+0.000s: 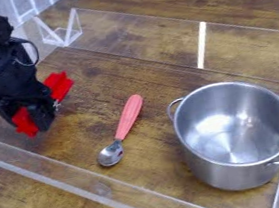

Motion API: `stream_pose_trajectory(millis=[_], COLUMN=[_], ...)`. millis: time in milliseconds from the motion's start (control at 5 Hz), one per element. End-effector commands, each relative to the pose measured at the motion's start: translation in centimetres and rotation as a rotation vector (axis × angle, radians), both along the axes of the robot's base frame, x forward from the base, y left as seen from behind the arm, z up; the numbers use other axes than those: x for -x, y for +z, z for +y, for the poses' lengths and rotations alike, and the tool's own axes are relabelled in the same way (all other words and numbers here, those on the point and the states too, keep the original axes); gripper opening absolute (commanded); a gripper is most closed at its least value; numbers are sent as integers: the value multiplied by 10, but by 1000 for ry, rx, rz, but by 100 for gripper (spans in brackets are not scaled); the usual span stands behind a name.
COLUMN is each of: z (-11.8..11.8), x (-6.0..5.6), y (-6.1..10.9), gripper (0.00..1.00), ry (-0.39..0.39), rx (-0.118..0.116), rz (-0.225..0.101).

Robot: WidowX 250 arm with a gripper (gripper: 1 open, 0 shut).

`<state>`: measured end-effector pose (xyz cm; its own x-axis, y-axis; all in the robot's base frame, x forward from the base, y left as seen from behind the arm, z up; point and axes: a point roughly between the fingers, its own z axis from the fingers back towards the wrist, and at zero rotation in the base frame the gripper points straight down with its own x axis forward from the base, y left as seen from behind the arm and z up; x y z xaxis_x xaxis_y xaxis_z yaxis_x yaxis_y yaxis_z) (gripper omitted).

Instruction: Put the red object in the silver pot

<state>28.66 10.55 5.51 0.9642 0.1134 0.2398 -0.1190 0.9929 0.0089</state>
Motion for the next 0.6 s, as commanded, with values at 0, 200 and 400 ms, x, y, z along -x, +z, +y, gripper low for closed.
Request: stream_pose_trajectory(millis=[0,200,400], z=[5,4,3], x=[-8,-6,-4], y=[23,21,20], gripper=[0,0,0], ry=[-6,-14,-14], rx=[-20,-7,6], rz=[-65,-51,-41])
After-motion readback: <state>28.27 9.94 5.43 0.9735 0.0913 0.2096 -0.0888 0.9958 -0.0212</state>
